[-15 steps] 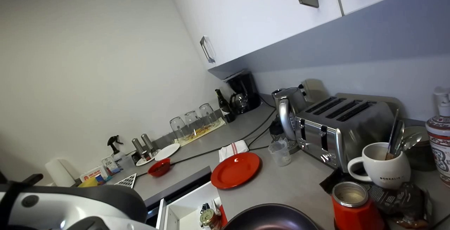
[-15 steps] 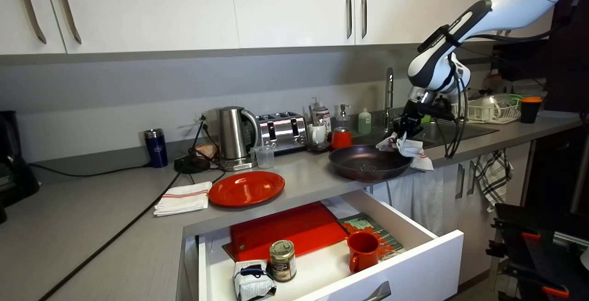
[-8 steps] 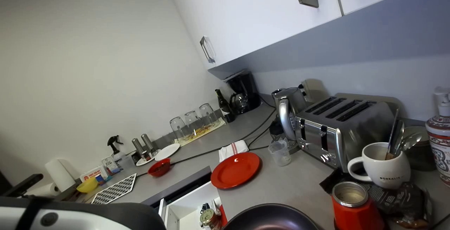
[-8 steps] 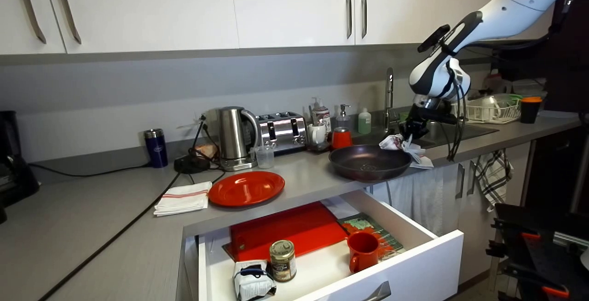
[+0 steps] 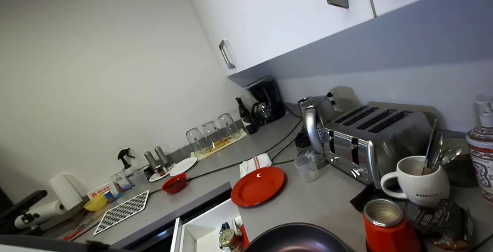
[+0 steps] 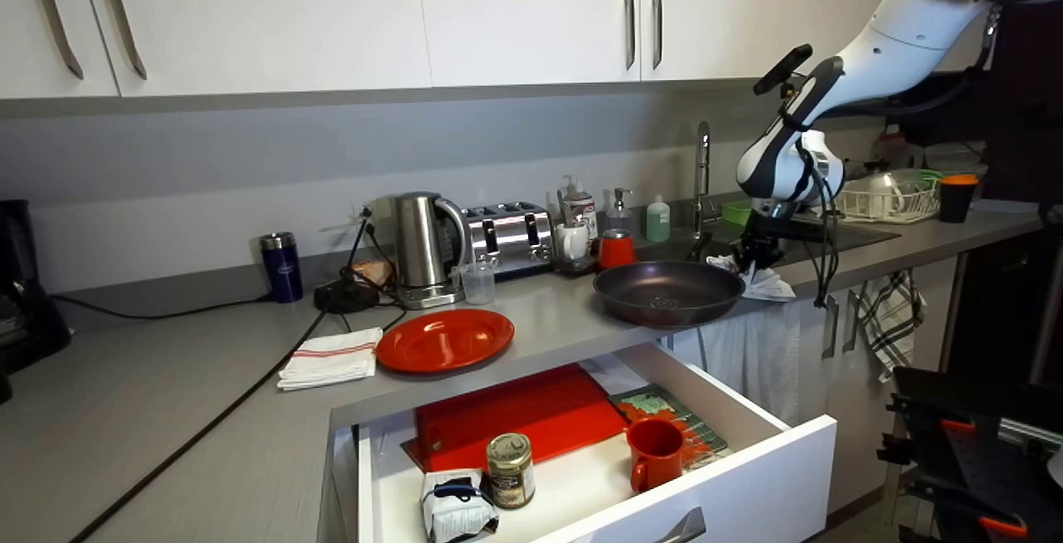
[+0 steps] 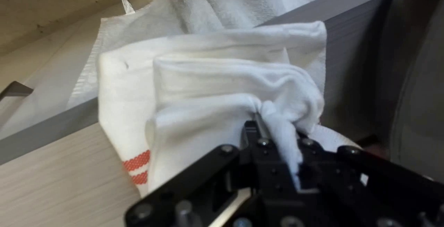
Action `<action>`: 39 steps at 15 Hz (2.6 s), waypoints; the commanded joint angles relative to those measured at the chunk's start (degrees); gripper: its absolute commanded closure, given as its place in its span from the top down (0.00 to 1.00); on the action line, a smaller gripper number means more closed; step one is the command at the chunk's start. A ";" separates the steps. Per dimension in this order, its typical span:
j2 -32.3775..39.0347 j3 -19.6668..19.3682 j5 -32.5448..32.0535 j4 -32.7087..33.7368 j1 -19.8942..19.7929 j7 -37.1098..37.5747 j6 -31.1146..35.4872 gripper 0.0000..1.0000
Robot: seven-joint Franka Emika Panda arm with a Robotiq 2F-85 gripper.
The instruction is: Use the tea towel to wipe the edge of the sink in the front
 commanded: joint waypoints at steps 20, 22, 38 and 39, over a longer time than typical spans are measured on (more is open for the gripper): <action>13.69 -2.72 -2.99 13.13 -14.89 5.39 -0.89 0.06; 14.37 -2.94 -2.64 14.18 -17.51 5.93 -1.35 0.06; 1.31 7.38 -6.17 -5.67 -13.76 -2.42 15.92 0.06; -0.17 8.73 -5.86 -7.73 -13.33 -3.37 17.31 0.06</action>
